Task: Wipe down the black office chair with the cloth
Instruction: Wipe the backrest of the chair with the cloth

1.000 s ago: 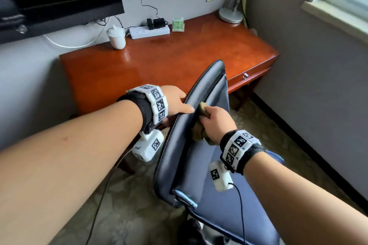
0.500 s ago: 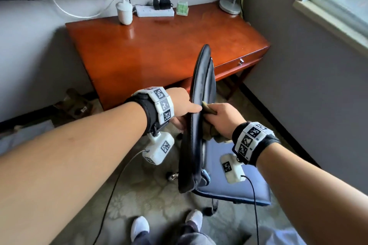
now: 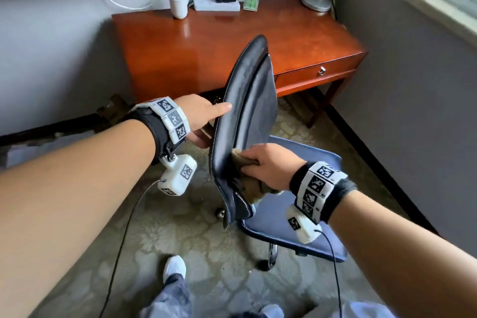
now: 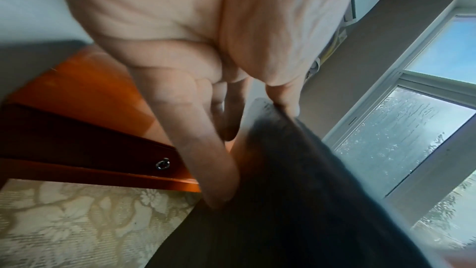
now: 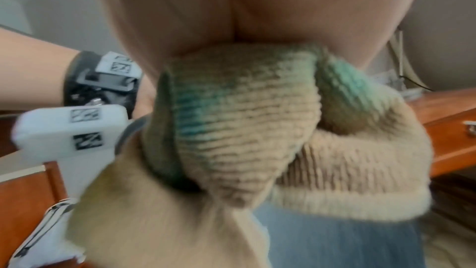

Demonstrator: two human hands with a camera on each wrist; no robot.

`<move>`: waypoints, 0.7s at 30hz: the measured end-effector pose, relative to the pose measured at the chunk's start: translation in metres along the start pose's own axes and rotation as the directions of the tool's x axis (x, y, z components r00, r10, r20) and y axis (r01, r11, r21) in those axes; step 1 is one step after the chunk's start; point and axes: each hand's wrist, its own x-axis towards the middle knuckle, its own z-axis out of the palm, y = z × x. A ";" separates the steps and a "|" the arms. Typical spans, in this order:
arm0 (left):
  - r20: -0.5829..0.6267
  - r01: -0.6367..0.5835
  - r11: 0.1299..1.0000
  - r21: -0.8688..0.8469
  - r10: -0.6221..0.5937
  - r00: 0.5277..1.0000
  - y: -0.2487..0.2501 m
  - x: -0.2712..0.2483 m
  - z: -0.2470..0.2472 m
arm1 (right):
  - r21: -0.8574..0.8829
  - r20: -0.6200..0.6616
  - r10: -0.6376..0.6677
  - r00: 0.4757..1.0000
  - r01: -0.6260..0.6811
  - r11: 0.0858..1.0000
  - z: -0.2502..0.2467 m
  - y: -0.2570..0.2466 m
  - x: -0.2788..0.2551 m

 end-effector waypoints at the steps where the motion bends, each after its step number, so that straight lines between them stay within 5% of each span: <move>1: 0.029 0.029 0.999 0.026 -0.030 0.999 -0.007 -0.008 0.004 | 0.027 -0.009 0.017 1.000 -0.017 0.999 -0.010 0.008 -0.004; 4: 0.096 0.076 0.987 0.139 -0.090 0.991 -0.026 -0.040 0.018 | 0.241 -0.222 0.176 0.959 -0.121 0.963 -0.032 0.034 -0.015; 7: 0.027 0.021 0.976 0.219 -0.028 0.999 -0.034 -0.067 0.040 | 0.378 -0.267 0.253 0.930 -0.140 0.915 -0.034 0.037 -0.027; 13: -0.177 -0.147 0.929 0.339 0.217 0.960 -0.054 -0.069 0.065 | 0.241 -0.273 0.121 0.954 -0.054 0.969 -0.003 0.022 -0.027; 21: -0.406 -0.315 0.929 0.197 0.369 0.836 -0.093 -0.071 0.086 | 0.042 -0.429 -0.120 0.895 0.153 0.987 0.076 -0.001 -0.027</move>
